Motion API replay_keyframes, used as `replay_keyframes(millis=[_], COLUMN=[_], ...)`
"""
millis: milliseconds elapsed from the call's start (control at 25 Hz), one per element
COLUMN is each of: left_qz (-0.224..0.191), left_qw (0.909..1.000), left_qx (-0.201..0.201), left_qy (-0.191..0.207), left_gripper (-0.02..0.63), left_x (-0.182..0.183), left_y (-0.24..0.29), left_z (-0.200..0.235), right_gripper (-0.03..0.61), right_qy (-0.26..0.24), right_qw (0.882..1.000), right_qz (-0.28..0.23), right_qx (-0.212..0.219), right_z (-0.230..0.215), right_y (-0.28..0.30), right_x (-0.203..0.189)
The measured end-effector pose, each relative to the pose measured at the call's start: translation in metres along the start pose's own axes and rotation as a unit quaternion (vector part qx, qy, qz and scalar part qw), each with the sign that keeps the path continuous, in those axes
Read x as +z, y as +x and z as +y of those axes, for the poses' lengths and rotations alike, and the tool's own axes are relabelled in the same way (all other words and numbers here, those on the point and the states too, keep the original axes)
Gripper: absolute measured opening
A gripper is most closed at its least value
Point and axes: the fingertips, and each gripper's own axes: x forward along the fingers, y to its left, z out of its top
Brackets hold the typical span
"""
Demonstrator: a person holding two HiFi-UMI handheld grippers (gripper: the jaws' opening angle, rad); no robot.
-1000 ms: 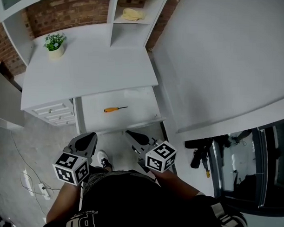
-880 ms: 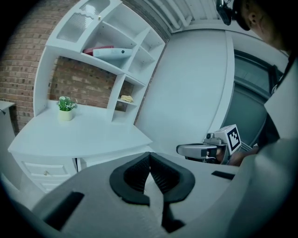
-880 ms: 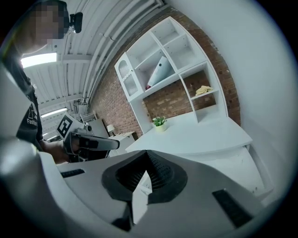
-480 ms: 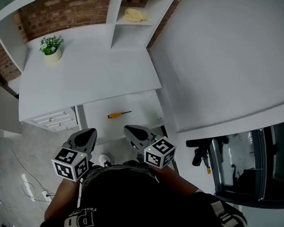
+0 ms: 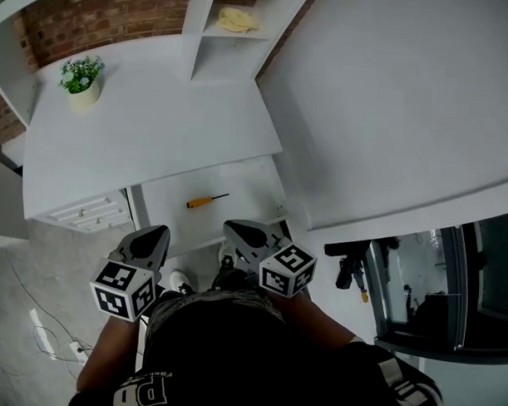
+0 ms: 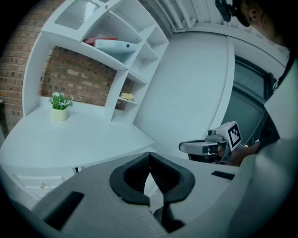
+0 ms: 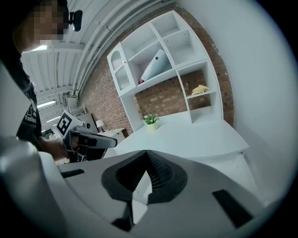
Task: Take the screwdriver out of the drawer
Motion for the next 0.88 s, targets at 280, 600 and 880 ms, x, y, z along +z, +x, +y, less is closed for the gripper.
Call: replay_keyframes(millis=[280,600,880], left_qz=[0.005,-0.004,-0.006], left_qw=[0.9996,0.9981,0.9939], left_qx=[0.025,0.053,0.085], left_qy=[-0.009,-0.030,-0.070], left_gripper=[0.015,0.015,0.015], left_x=[-0.011,-0.014,-0.015], left_y=[0.000,0.003,0.019], left_z=[0.008,0.015,0.031], right_gripper=[0.005,0.006,0.006], right_qy=[-0.016,-0.033,-0.096], right_qw=[1.000,0.998,0.990], right_qz=[0.018,0.043,0.094], right_qx=[0.015,0.030,0.033], right_z=[-0.010,-0.033,-0.068], right_y=[0.012,0.032,0.050], right_x=[-0.001,0.005,-0.005])
